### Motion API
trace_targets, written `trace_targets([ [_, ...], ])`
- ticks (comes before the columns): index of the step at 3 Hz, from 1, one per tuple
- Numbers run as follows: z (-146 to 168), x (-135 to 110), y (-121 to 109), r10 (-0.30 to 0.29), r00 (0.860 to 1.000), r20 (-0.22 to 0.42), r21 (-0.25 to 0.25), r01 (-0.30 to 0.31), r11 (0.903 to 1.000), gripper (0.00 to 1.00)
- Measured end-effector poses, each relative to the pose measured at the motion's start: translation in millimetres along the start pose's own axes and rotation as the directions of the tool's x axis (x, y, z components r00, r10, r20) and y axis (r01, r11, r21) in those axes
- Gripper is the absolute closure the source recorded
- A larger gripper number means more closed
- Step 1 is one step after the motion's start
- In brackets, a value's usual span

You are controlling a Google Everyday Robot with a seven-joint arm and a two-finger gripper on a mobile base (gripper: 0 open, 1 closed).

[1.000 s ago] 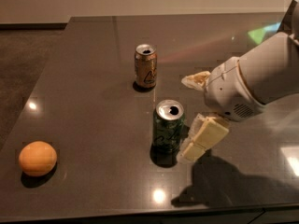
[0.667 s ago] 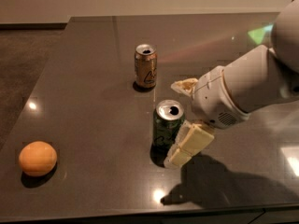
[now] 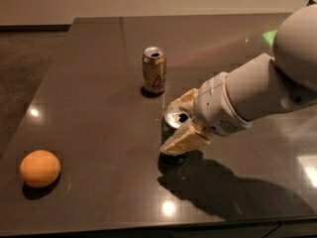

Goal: Pick green can

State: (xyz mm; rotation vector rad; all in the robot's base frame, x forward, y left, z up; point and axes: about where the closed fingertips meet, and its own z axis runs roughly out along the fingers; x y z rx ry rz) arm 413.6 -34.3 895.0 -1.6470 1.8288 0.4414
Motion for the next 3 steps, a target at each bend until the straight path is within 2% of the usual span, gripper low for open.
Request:
trace_targets([
  [1,-4,-1,-8,0.003,1.0,0.003,0.016,-0.003,0.9999,0.61],
  [2,-21,-10,-21,0.029,0.999,0.026,0.011,-0.029,0.9995,0.83],
  [3,-51,-32,-34,0.038,0.996,0.079,-0.013,-0.037,0.9992,1.0],
])
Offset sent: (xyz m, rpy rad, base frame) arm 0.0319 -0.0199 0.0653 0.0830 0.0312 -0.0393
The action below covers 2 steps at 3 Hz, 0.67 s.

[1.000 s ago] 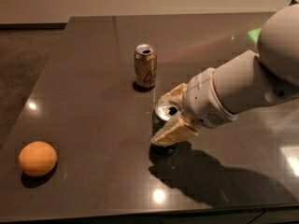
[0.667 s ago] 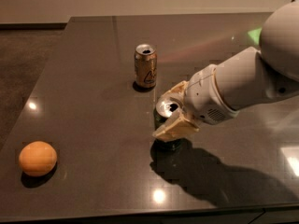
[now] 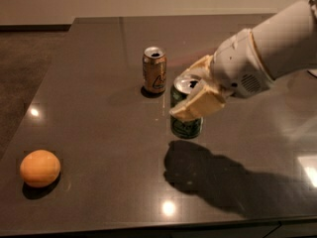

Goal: Pick green can

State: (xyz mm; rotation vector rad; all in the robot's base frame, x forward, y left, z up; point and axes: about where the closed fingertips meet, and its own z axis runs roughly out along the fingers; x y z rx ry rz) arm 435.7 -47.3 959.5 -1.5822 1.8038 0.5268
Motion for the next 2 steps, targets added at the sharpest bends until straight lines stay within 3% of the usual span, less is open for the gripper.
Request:
trace_targets([
  [2,-48,-44,-11,-0.006,0.994,0.111,-0.067,0.013,0.9977,1.0],
])
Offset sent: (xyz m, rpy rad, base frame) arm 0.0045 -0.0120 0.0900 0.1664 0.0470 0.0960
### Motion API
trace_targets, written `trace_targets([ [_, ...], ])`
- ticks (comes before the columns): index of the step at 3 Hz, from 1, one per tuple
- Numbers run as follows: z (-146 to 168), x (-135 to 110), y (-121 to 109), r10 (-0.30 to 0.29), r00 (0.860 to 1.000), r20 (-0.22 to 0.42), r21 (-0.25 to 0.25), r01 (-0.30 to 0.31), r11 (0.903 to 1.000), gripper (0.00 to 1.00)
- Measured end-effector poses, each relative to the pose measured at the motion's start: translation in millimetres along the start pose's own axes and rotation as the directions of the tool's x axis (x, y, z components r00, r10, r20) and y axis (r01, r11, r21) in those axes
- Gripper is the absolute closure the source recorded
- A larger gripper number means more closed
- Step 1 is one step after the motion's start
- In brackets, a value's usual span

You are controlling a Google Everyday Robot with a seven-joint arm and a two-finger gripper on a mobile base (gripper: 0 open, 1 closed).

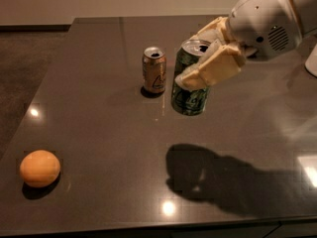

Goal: Pick green can

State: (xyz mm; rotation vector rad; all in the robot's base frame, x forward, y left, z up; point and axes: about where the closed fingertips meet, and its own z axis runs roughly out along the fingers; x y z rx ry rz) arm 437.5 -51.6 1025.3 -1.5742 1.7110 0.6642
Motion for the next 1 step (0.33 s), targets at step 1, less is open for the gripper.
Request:
trace_targets([
  [1,0.1,-0.1,0.0,0.0,1.0,0.0,0.0,0.0,1.0,1.0],
])
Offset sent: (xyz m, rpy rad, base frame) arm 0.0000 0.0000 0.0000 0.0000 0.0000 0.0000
